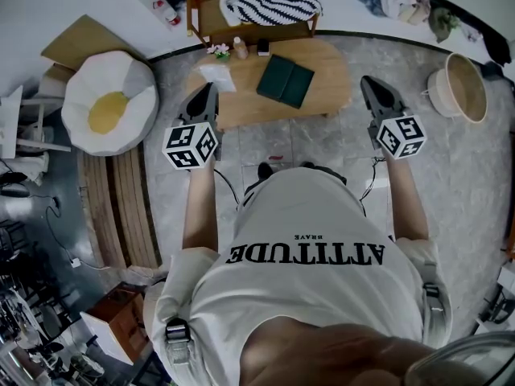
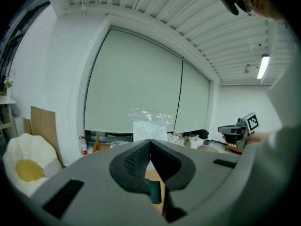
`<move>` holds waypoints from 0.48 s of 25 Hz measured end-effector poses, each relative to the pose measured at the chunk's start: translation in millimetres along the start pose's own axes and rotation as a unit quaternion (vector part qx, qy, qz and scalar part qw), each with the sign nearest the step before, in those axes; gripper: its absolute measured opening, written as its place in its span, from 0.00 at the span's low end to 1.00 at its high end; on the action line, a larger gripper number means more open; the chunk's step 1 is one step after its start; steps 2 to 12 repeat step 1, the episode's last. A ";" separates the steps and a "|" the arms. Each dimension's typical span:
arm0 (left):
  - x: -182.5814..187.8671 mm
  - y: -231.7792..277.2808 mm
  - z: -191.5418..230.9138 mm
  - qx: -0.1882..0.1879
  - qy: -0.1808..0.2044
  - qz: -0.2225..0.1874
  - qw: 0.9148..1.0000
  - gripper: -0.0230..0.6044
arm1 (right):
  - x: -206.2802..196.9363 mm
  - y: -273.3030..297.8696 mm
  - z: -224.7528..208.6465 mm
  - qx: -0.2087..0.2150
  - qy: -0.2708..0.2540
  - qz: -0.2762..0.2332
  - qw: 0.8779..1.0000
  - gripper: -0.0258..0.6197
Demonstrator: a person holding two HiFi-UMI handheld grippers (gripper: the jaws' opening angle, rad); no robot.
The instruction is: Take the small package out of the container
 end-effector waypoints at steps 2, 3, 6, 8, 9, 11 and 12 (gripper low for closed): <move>-0.2 0.6 -0.4 0.000 0.000 0.000 1.000 0.07 | -0.2 0.1 -0.5 0.000 0.000 0.000 1.000 0.07; -0.2 0.6 -0.4 0.000 0.000 0.000 1.000 0.07 | -0.2 0.1 -0.5 0.000 0.000 0.000 1.000 0.07; -0.2 0.6 -0.4 0.000 0.000 0.000 1.000 0.07 | -0.2 0.1 -0.5 0.000 0.000 0.000 1.000 0.07; -0.2 0.6 -0.4 0.000 0.000 0.000 1.000 0.07 | -0.2 0.1 -0.5 0.000 0.000 0.000 1.000 0.07; -0.2 0.6 -0.4 0.000 0.000 0.000 1.000 0.07 | -0.2 0.1 -0.5 0.000 0.000 0.000 1.000 0.07; -0.2 0.6 -0.4 0.000 0.000 0.000 1.000 0.07 | -0.2 0.1 -0.5 0.000 0.000 0.000 1.000 0.07; -0.2 0.6 -0.4 0.000 0.000 0.000 1.000 0.07 | -0.2 0.1 -0.5 0.000 0.000 0.000 1.000 0.07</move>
Point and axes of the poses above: the fingertips, and each gripper's own axes: y forward along the fingers, z to its left, x out of its top, the point moved 10 cm from there along -y, backward along the fingers, and after that the axes turned 4 degrees about y, right-handed, at the moved point
